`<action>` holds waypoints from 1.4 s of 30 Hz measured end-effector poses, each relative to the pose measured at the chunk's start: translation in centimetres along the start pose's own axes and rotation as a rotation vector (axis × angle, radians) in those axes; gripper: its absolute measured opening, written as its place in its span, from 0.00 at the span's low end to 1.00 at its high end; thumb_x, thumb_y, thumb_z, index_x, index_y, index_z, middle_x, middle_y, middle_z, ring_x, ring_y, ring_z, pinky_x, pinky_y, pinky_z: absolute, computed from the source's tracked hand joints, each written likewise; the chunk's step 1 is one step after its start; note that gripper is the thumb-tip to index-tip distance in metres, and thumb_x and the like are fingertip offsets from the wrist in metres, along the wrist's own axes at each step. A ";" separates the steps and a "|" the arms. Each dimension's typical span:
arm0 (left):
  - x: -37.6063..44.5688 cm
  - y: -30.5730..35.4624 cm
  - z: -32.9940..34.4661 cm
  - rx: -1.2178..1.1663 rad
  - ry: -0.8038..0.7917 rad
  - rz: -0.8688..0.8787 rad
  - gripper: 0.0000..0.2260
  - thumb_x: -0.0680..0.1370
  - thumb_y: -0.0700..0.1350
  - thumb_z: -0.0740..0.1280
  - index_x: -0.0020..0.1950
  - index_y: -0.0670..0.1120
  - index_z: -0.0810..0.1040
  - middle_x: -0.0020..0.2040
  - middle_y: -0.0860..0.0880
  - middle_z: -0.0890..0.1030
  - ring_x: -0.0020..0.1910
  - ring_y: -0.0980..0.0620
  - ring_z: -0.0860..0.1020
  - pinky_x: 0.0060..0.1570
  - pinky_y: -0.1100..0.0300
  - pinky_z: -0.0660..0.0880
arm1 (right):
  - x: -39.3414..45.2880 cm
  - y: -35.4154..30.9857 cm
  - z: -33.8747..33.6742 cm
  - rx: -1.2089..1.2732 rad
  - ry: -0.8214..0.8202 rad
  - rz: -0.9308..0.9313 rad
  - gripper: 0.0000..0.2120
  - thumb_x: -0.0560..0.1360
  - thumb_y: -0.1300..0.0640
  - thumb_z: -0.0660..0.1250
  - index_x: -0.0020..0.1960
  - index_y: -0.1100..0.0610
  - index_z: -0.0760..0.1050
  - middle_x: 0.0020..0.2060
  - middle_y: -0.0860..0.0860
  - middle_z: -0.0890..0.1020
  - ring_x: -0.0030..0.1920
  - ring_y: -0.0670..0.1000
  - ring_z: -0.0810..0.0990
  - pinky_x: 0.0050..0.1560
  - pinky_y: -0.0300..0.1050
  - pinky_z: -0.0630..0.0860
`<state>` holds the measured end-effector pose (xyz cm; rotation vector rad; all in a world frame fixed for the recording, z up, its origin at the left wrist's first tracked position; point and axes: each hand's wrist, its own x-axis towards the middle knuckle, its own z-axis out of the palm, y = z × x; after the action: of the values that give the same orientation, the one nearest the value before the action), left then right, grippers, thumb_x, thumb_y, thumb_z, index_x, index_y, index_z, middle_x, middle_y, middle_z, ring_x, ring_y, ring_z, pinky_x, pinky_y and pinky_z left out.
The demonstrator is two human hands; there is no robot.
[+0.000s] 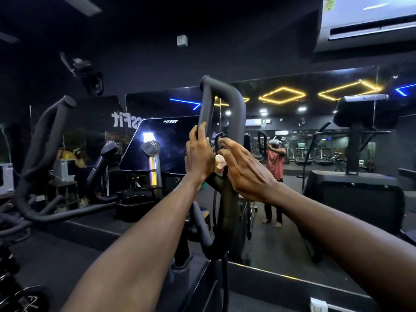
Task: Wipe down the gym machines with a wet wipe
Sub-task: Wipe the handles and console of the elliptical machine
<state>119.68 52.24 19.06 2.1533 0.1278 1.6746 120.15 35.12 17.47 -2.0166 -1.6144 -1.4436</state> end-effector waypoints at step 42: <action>-5.9 3.9 1.1 -0.169 0.029 -0.397 0.24 0.78 0.55 0.48 0.59 0.45 0.78 0.80 0.44 0.54 0.76 0.45 0.60 0.73 0.49 0.49 | -9.2 -5.4 3.7 0.962 0.253 0.609 0.17 0.77 0.71 0.63 0.57 0.51 0.73 0.38 0.56 0.76 0.35 0.56 0.79 0.35 0.52 0.79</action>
<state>118.38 46.49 14.92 1.8357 0.3810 1.4323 118.33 33.71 6.43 -1.4517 -1.0898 -0.4980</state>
